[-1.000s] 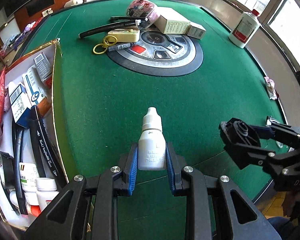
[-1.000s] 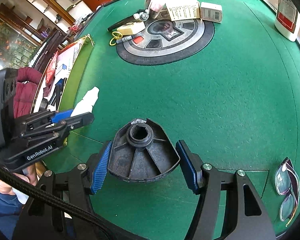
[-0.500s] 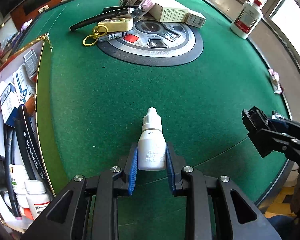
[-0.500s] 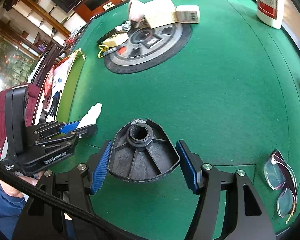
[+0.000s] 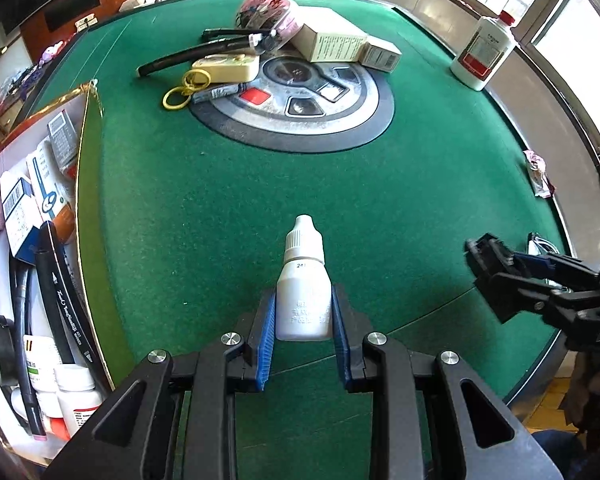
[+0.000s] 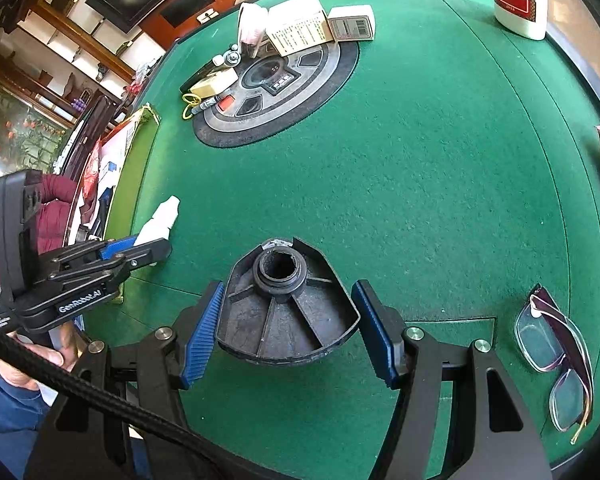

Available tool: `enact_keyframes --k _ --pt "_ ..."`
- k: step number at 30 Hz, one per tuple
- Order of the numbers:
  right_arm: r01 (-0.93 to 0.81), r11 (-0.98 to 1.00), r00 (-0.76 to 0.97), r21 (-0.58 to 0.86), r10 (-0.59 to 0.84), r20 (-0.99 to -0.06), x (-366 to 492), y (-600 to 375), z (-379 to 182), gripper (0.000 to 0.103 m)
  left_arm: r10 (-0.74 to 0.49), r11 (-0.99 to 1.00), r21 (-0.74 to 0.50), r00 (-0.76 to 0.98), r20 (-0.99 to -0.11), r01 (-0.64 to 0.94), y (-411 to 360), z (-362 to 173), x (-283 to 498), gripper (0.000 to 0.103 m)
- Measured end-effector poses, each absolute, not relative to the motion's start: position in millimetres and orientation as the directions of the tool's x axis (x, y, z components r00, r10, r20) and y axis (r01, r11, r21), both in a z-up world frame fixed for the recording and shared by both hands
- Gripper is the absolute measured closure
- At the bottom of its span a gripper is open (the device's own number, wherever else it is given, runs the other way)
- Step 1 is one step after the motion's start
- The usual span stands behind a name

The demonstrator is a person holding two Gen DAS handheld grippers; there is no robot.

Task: Organize objects
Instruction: 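Carry cone part and dropper bottle into the white box and open both grippers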

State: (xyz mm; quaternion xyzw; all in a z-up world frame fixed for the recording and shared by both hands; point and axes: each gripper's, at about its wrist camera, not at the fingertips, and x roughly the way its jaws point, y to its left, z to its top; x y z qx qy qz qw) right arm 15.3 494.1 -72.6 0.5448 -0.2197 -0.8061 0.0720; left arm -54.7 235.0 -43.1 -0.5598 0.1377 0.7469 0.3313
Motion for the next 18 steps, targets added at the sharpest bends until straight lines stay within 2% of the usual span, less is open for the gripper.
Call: enact_keyframes --k 18 --pt "-0.062 -0.903 -0.357 0.426 -0.378 -0.854 -3 452 -67 0.039 0.443 -0.758 -0.243 -0.205 -0.873 -0.605 185 -3 -62 0.081"
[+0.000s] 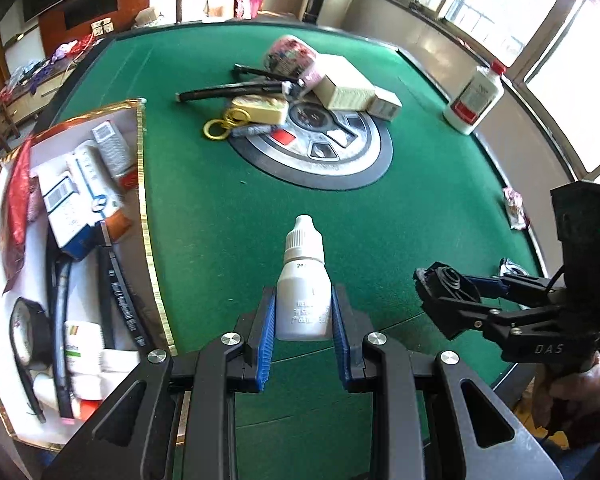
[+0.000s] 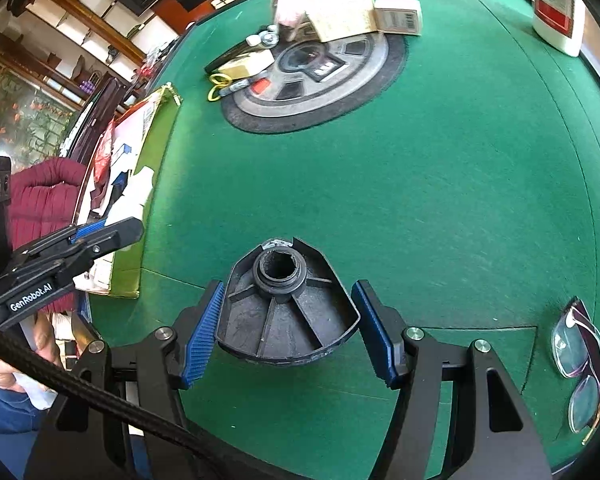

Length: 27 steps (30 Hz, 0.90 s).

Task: Organize objects
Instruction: 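Carry cone part and dropper bottle into the white box and open both grippers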

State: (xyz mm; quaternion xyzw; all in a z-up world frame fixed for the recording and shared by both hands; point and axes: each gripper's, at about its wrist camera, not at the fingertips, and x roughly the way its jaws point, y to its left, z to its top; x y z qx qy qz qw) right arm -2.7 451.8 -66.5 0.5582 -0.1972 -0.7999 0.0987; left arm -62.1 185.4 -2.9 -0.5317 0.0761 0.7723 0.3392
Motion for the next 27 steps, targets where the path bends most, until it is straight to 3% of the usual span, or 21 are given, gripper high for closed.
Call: enact_keyframes --k 12,27 --pt "0.031 -0.913 -0.34 0.406 -0.391 -0.855 -29 392 -46 0.039 0.475 -0.802 -0.284 -0.273 -0.837 -0.525 115 16 -83 0.081" --pt "0.171 -0.89 -0.313 0.423 -0.456 -0.833 -69 292 -33 0.039 0.431 -0.861 -0.284 -0.308 -0.848 -0.423 31 6 -107 0.081"
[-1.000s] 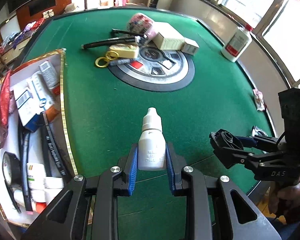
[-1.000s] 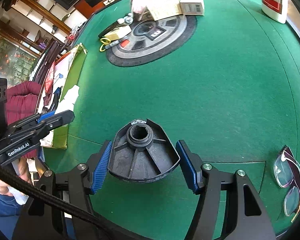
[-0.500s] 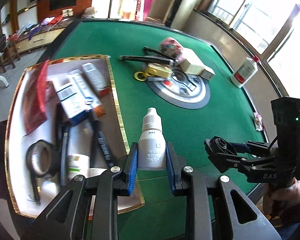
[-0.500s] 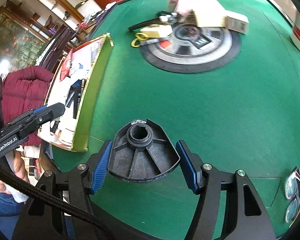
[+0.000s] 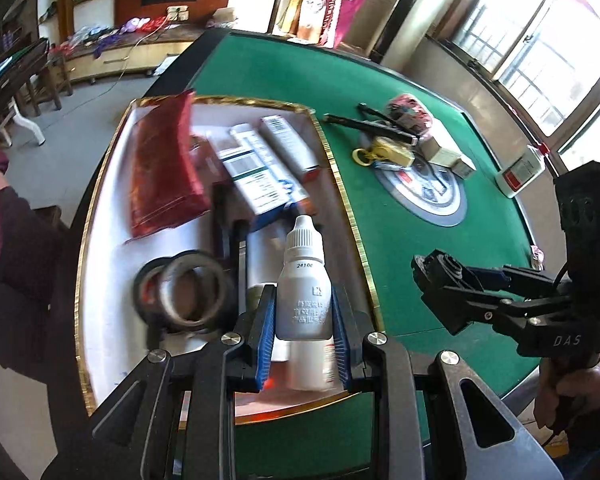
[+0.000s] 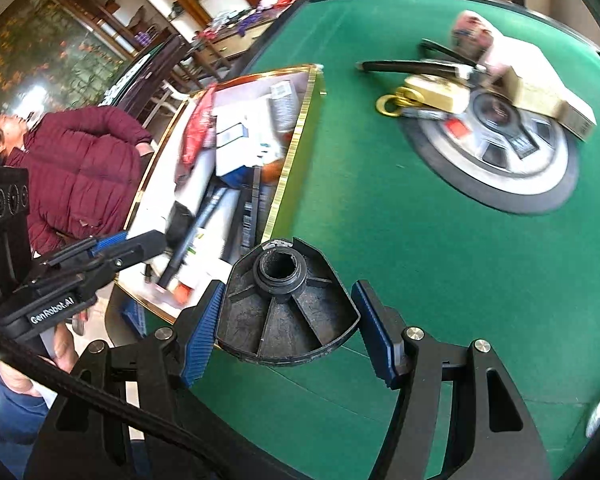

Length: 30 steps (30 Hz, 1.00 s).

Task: Organize objects
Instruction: 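Carry cone part and dropper bottle into the white box and open both grippers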

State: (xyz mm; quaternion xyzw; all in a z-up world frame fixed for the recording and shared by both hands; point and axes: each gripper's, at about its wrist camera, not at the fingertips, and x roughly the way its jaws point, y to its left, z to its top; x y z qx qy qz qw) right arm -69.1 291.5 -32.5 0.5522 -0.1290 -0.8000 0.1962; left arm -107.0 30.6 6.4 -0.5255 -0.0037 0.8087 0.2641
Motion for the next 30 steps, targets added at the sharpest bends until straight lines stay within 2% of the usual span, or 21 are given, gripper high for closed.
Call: enact_keyframes --k 14,30 --pt "0.239 -0.882 -0.275 0.407 -0.463 -0.843 -103 228 -40 0.039 0.399 -0.89 -0.285 -0.304 -0.865 -0.356 -13 -16 -131 0.081" --pt "0.338 -0.895 -0.258 0.29 -0.385 -0.886 -140 171 -64 0.039 0.358 -0.915 -0.273 -0.288 -0.888 -0.296 -37 -41 -158 0.081"
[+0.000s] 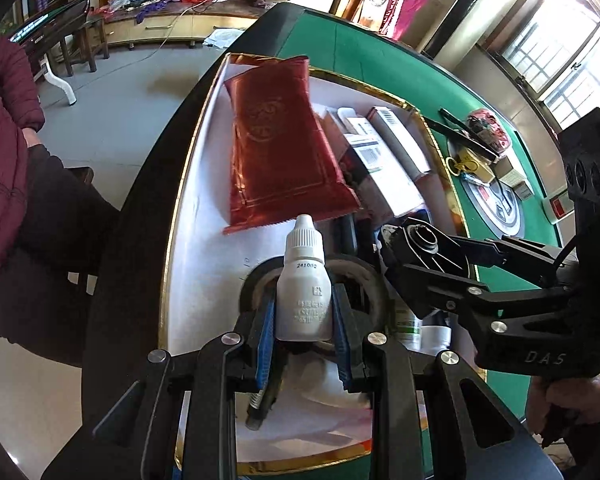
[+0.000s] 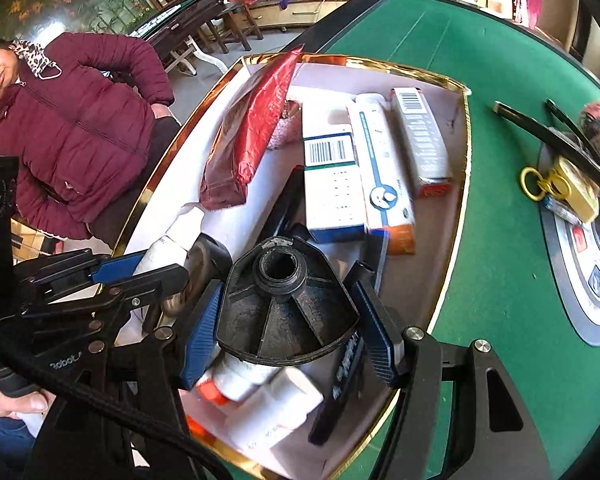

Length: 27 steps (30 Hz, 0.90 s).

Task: Organize objects
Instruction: 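Carry cone part and dropper bottle into the white box and open both grippers, then grasp the black marker lying beside the gold scissors with the left gripper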

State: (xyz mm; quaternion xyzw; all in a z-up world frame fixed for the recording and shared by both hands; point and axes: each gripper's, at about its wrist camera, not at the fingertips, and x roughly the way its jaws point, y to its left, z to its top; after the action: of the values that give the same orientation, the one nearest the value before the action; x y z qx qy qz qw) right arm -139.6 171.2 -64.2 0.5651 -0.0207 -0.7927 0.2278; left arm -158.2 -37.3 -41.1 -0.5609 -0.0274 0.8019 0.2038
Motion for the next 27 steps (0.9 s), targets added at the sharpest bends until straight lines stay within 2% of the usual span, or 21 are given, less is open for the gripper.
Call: enact_keyframes --k 8,11,15,18,21,23,27 --pt "0.323 -0.903 -0.254 0.282 -0.369 -0.894 -156 164 -75 0.038 0.331 -0.929 -0.257 -0.29 -0.898 -0.267 -47 -46 -172 0.079" --pt "0.32 -0.904 -0.247 0.285 -0.37 -0.896 -154 167 -73 0.038 0.305 -0.937 -0.229 -0.298 -0.905 -0.264 -46 -44 -171 0.068" --pt "0.326 -0.895 -0.267 0.304 -0.395 -0.879 -144 177 -61 0.038 0.328 -0.933 -0.26 -0.293 -0.898 -0.248 -48 -39 -168 0.056" --pt "0.335 -0.884 -0.304 0.326 -0.428 -0.851 -132 191 -44 0.038 0.337 -0.931 -0.267 -0.307 -0.89 -0.248 -45 -28 -163 0.055" --pt "0.311 -0.881 -0.348 0.357 -0.456 -0.819 -117 217 -28 0.036 0.361 -0.92 -0.276 -0.327 -0.873 -0.277 -32 -12 -158 0.054" --pt "0.256 -0.883 -0.374 0.393 -0.465 -0.803 -107 243 -24 0.032 0.377 -0.909 -0.276 -0.336 -0.863 -0.313 -15 0 -155 0.052" --pt "0.15 -0.891 -0.409 0.429 -0.451 -0.793 -86 299 -24 0.032 0.425 -0.87 -0.284 -0.319 -0.847 -0.404 33 15 -152 0.048"
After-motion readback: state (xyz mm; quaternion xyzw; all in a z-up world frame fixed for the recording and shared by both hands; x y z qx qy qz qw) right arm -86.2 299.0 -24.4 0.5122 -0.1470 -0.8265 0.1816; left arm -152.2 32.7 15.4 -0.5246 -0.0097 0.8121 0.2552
